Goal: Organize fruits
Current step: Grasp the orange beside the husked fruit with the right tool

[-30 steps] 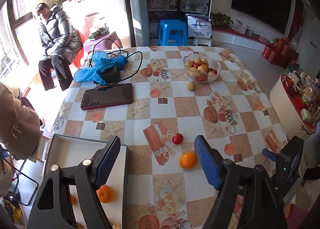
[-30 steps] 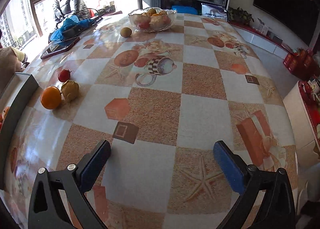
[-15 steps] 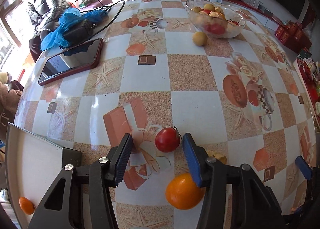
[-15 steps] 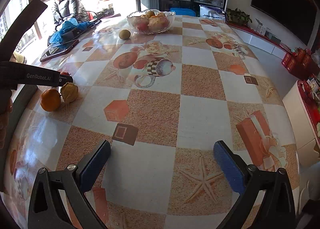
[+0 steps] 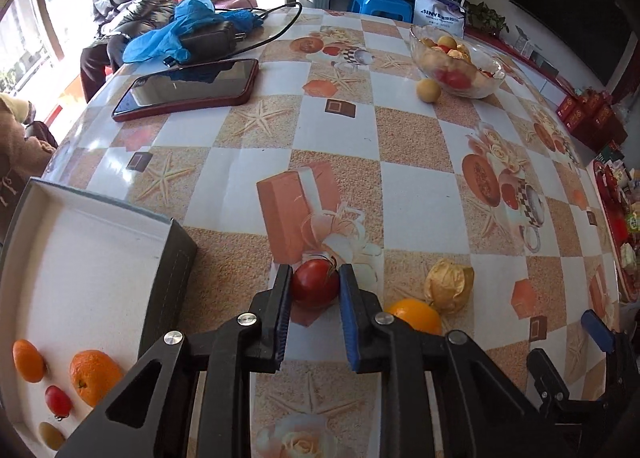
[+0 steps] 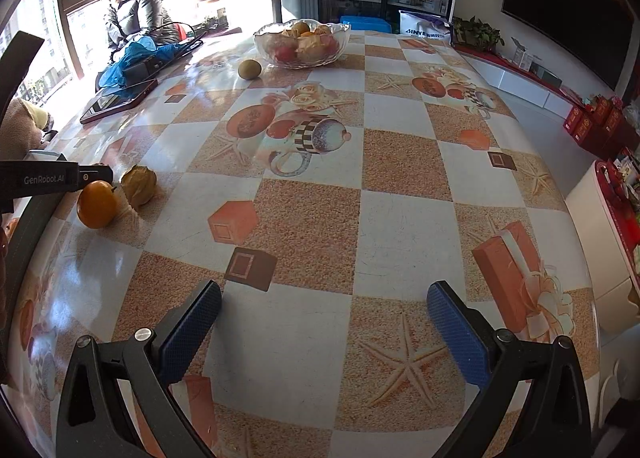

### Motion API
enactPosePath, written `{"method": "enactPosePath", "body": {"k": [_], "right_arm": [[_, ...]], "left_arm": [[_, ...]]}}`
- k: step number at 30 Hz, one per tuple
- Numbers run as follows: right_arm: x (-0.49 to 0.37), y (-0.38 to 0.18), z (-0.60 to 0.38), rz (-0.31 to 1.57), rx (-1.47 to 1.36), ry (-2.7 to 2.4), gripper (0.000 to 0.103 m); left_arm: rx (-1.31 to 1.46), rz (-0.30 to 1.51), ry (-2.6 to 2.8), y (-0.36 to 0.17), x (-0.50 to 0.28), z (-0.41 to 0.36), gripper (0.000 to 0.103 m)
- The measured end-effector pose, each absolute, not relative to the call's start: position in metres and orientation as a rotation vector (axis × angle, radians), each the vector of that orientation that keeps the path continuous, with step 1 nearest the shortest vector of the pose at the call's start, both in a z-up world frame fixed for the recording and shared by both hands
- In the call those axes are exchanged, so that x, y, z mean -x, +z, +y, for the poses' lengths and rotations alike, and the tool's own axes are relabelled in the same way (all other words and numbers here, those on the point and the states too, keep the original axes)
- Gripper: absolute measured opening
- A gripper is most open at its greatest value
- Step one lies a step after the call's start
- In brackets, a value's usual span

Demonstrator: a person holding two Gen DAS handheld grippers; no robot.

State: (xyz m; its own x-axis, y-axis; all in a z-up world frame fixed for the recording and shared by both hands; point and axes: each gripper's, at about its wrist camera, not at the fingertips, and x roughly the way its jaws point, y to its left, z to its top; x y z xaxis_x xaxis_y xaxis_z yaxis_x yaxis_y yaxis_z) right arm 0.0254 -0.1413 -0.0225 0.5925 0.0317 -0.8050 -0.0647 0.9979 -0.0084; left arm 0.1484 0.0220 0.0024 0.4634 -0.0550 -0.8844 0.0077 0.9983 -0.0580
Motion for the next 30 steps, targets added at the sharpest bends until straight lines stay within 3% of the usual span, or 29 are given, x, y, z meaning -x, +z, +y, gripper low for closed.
{"method": "enactPosePath", "body": {"k": [11,22,23,26,30], "right_arm": [[-0.027,-0.021,-0.136,0.970,0.046,0.071,0.103],[-0.049,-0.011,-0.055,1.030,-0.127,0.302,0.103],[-0.052,-0.011,-0.048,1.029,-0.137,0.302,0.101],[-0.057,-0.008,-0.028,1.020,-0.164,0.311,0.081],[-0.070,-0.008,-0.013,1.025,-0.205,0.281,0.074]], "left_arm": [[0.015,1.020,-0.023,-0.001,-0.072,0.033,0.025],[0.011,0.955,0.033,-0.004,-0.012,0.043,0.025],[0.012,0.951,0.035,-0.004,-0.009,0.043,0.025],[0.018,0.944,0.037,-0.004,-0.005,0.045,0.025],[0.018,0.937,0.035,-0.004,-0.003,0.046,0.025]]}}
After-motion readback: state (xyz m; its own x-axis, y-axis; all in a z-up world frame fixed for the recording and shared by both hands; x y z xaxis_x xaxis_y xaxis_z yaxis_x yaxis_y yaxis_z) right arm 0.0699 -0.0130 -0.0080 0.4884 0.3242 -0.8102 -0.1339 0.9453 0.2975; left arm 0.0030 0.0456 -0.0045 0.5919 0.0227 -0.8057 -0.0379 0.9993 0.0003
